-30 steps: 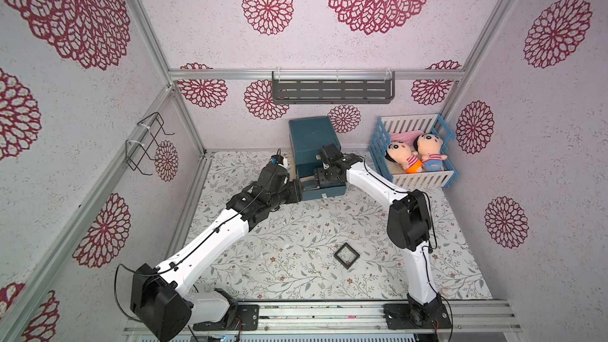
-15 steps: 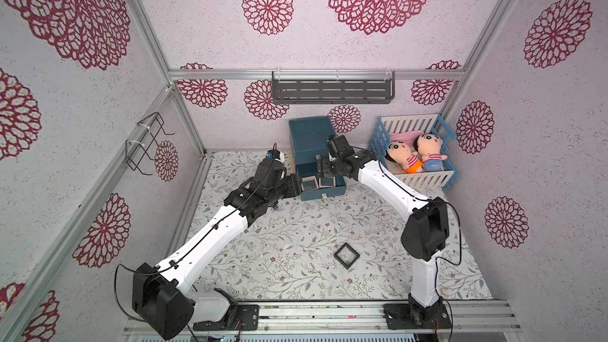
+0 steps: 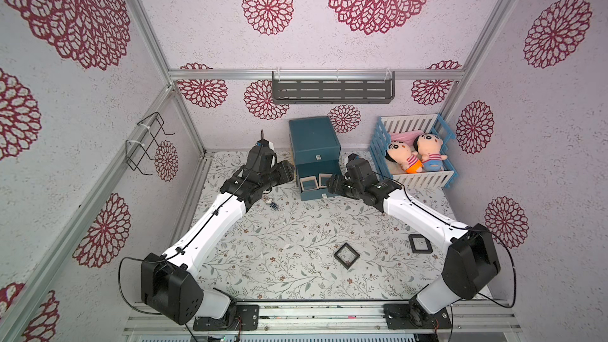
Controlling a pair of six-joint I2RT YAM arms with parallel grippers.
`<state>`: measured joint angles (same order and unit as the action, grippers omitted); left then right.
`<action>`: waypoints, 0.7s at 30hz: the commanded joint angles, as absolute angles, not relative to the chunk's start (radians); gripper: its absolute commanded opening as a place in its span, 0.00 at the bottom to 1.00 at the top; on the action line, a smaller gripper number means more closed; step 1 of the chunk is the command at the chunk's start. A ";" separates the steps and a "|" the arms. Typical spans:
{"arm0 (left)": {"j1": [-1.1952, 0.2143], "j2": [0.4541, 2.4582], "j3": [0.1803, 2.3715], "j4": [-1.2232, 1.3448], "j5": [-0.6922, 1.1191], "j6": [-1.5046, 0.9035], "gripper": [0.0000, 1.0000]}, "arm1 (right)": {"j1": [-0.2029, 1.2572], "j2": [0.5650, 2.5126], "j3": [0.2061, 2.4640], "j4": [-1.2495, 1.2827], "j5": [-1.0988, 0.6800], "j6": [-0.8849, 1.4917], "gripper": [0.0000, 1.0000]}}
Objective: Place the brooch boxes into the drawer by color
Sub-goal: Close the drawer in the storage box.
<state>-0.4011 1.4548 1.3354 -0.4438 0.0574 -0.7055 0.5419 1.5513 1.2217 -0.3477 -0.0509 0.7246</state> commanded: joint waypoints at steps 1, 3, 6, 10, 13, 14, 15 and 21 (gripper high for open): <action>-0.367 1.506 1.375 -0.396 0.128 -0.755 0.59 | 0.526 1.479 1.112 -0.069 -0.183 0.966 0.65; -0.350 1.540 1.398 -0.377 0.155 -0.775 0.59 | 0.522 1.466 1.044 0.011 -0.220 1.047 0.64; -0.332 1.598 1.451 -0.364 0.178 -0.801 0.59 | 0.513 1.449 0.943 0.139 -0.256 1.169 0.62; -0.309 1.684 1.522 -0.328 0.202 -0.839 0.60 | 0.503 1.442 0.844 0.282 -0.281 1.292 0.61; -0.300 1.754 1.591 -0.317 0.217 -0.850 0.60 | 0.502 1.455 0.786 0.385 -0.293 1.374 0.61; -0.298 1.780 1.614 -0.315 0.223 -0.851 0.60 | 0.502 1.461 0.765 0.427 -0.296 1.405 0.61; -0.295 1.798 1.632 -0.314 0.226 -0.851 0.60 | 0.502 1.468 0.750 0.459 -0.299 1.431 0.61; -0.282 1.930 1.744 -0.299 0.261 -0.851 0.60 | 0.503 1.535 0.692 0.667 -0.322 1.549 0.60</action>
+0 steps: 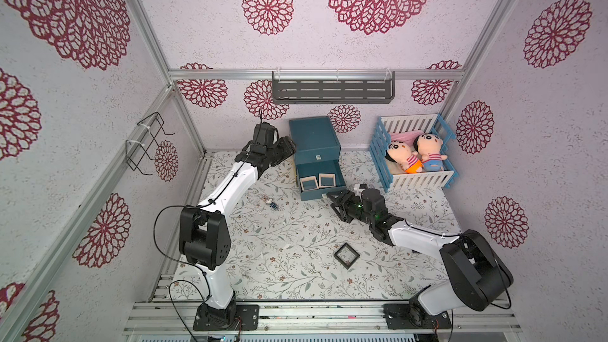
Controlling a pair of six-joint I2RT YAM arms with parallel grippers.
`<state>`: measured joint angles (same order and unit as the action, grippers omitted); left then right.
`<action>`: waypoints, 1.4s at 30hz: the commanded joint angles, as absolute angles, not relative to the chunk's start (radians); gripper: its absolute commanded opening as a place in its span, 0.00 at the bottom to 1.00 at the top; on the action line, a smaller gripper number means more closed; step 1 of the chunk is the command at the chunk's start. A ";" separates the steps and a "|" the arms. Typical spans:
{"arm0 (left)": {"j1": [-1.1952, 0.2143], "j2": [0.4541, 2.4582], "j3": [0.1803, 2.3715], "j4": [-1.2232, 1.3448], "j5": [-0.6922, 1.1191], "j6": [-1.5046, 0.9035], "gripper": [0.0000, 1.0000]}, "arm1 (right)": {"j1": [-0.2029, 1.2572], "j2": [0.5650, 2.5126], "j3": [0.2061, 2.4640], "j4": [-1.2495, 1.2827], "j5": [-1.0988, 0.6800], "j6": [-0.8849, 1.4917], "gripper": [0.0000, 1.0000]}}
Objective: Place the brooch boxes into the drawer by color
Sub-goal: Close the drawer in the storage box.
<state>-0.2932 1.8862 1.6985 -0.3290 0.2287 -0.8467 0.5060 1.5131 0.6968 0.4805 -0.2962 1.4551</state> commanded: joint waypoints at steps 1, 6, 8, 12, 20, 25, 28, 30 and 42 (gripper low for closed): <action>-0.279 1.951 1.767 -0.303 0.268 -0.847 0.60 | 0.505 1.552 0.689 0.690 -0.327 1.563 0.59; -0.276 2.061 1.871 -0.358 0.278 -0.817 0.59 | 0.505 1.607 0.681 0.760 -0.335 1.614 0.57; -0.275 2.087 1.895 -0.371 0.279 -0.807 0.58 | 0.505 1.619 0.678 0.772 -0.334 1.622 0.56; -0.275 2.111 1.905 -0.381 0.276 -0.804 0.55 | 0.503 1.640 0.670 0.782 -0.332 1.624 0.55; -0.275 2.122 1.904 -0.399 0.273 -0.803 0.49 | 0.487 1.723 0.665 0.871 -0.319 1.647 0.44; -0.273 2.118 1.903 -0.408 0.270 -0.793 0.49 | 0.480 1.774 0.707 0.878 -0.328 1.647 0.39; -0.275 2.117 1.904 -0.408 0.273 -0.792 0.49 | 0.480 1.798 0.716 0.879 -0.321 1.650 0.32; -0.275 2.118 1.905 -0.408 0.273 -0.793 0.49 | 0.478 1.814 0.718 0.899 -0.317 1.658 0.31; -0.276 2.109 1.897 -0.413 0.276 -0.798 0.48 | 0.477 1.837 0.729 0.962 -0.280 1.680 0.00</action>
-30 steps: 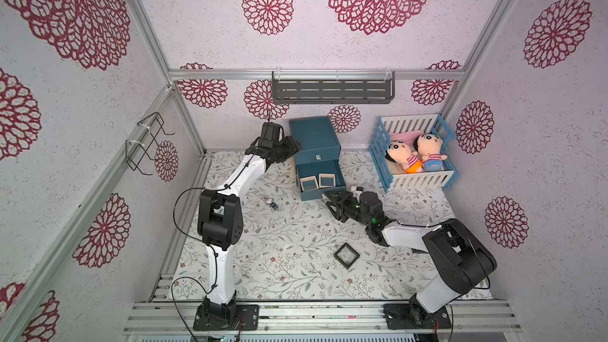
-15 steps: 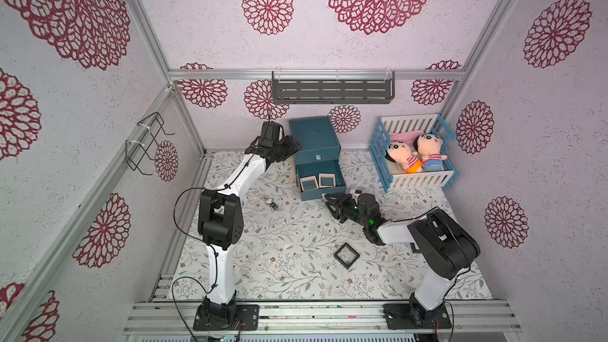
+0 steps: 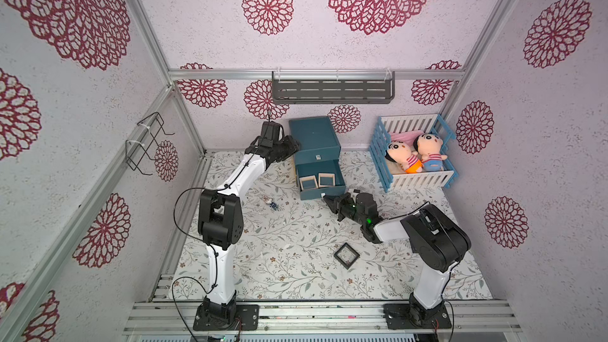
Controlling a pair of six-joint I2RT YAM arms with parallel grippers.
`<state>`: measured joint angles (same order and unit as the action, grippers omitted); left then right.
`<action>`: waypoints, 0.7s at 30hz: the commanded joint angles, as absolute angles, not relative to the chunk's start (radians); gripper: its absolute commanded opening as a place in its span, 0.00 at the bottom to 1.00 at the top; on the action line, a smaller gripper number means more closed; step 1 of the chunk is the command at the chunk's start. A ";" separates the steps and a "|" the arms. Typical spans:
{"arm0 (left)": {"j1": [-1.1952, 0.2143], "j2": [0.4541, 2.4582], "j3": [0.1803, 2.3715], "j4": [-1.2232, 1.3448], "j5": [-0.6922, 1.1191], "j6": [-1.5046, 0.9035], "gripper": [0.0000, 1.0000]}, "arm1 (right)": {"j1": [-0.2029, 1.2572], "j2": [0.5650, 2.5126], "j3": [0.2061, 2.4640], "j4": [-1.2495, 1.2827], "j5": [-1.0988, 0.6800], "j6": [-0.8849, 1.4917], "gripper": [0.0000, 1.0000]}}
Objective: Place the brooch boxes into the drawer by color
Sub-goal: Close the drawer in the storage box.
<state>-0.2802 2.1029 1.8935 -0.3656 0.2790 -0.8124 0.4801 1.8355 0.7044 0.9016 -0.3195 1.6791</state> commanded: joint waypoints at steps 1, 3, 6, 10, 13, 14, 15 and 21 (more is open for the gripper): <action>-0.277 2.108 1.896 -0.413 0.275 -0.798 0.48 | 0.475 1.838 0.732 0.965 -0.279 1.682 0.00; -0.278 2.106 1.893 -0.414 0.276 -0.796 0.48 | 0.476 1.838 0.740 0.965 -0.279 1.686 0.00; -0.278 2.105 1.891 -0.414 0.275 -0.797 0.48 | 0.475 1.837 0.754 0.961 -0.275 1.686 0.00; -0.280 2.104 1.891 -0.414 0.275 -0.799 0.48 | 0.469 1.848 0.794 0.934 -0.275 1.678 0.00; -0.280 2.102 1.889 -0.415 0.270 -0.799 0.48 | 0.462 1.877 0.831 0.924 -0.280 1.677 0.00; -0.281 2.101 1.888 -0.416 0.271 -0.799 0.48 | 0.459 1.888 0.844 0.917 -0.281 1.674 0.00; -0.280 2.101 1.887 -0.416 0.271 -0.801 0.48 | 0.456 1.899 0.861 0.909 -0.282 1.672 0.00; -0.281 2.103 1.882 -0.408 0.277 -0.811 0.48 | 0.436 1.971 0.964 0.863 -0.287 1.659 0.00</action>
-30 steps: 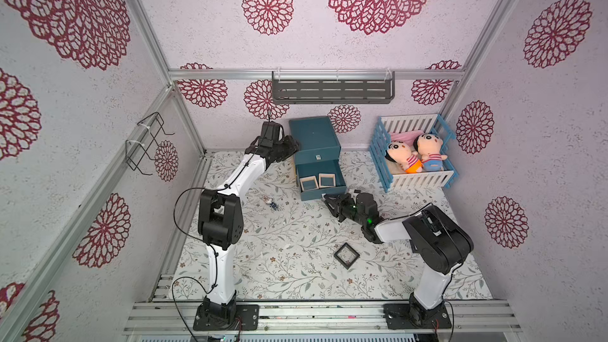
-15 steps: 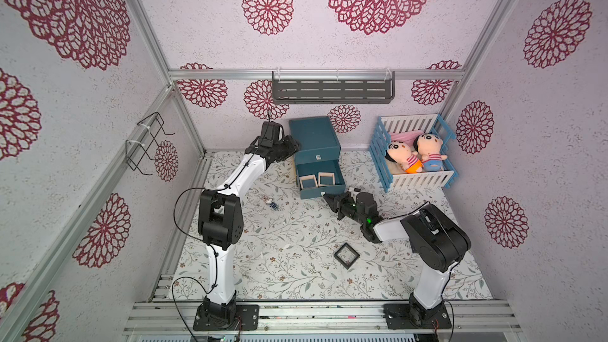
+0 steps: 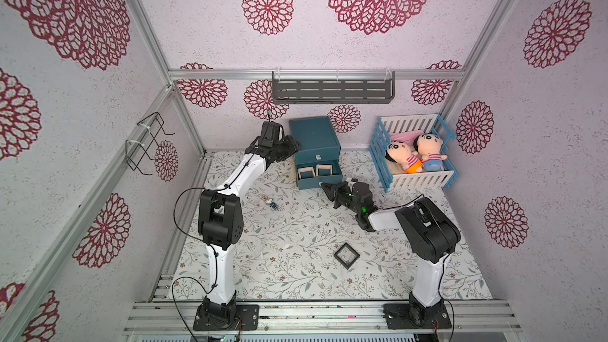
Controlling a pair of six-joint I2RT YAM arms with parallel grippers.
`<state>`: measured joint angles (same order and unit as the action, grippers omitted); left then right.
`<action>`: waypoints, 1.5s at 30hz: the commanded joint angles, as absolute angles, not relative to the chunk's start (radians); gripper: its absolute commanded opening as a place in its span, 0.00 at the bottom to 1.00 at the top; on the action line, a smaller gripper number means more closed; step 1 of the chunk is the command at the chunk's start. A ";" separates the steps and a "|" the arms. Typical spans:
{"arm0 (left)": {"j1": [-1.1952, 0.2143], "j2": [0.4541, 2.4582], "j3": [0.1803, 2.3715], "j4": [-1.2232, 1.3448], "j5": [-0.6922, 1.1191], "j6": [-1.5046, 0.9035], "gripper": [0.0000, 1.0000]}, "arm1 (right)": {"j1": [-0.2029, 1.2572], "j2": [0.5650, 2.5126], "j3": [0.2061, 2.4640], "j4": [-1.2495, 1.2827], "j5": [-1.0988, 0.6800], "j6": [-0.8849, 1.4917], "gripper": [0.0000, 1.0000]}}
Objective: Place the brooch boxes into the drawer by color
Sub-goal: Close the drawer in the storage box.
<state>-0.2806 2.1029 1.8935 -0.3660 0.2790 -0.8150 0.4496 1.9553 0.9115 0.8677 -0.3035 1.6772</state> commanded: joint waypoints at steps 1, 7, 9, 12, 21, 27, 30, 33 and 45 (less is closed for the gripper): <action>-0.280 2.102 1.881 -0.407 0.277 -0.813 0.48 | 0.432 1.983 0.982 0.853 -0.285 1.657 0.00; -0.282 2.102 1.883 -0.407 0.278 -0.814 0.48 | 0.419 2.060 1.094 0.807 -0.297 1.648 0.00; -0.282 2.103 1.882 -0.405 0.280 -0.818 0.48 | 0.417 2.082 1.128 0.792 -0.299 1.646 0.00; -0.285 2.102 1.878 -0.405 0.279 -0.819 0.48 | 0.414 2.114 1.169 0.780 -0.304 1.651 0.00; -0.294 2.102 1.875 -0.407 0.282 -0.818 0.48 | 0.406 2.161 1.235 0.741 -0.304 1.648 0.00; -0.299 2.101 1.873 -0.407 0.279 -0.819 0.48 | 0.406 2.178 1.261 0.720 -0.299 1.650 0.00; -0.302 2.102 1.873 -0.407 0.278 -0.818 0.48 | 0.406 2.184 1.269 0.716 -0.298 1.652 0.00; -0.303 2.099 1.873 -0.407 0.279 -0.818 0.48 | 0.405 2.184 1.273 0.716 -0.298 1.652 0.00; -0.304 2.088 1.861 -0.407 0.270 -0.812 0.48 | 0.403 2.074 1.217 0.760 -0.276 1.589 0.68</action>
<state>-0.2901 2.1021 1.8885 -0.3603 0.2752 -0.8207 0.4095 2.1632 1.2369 0.7151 -0.2970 1.6234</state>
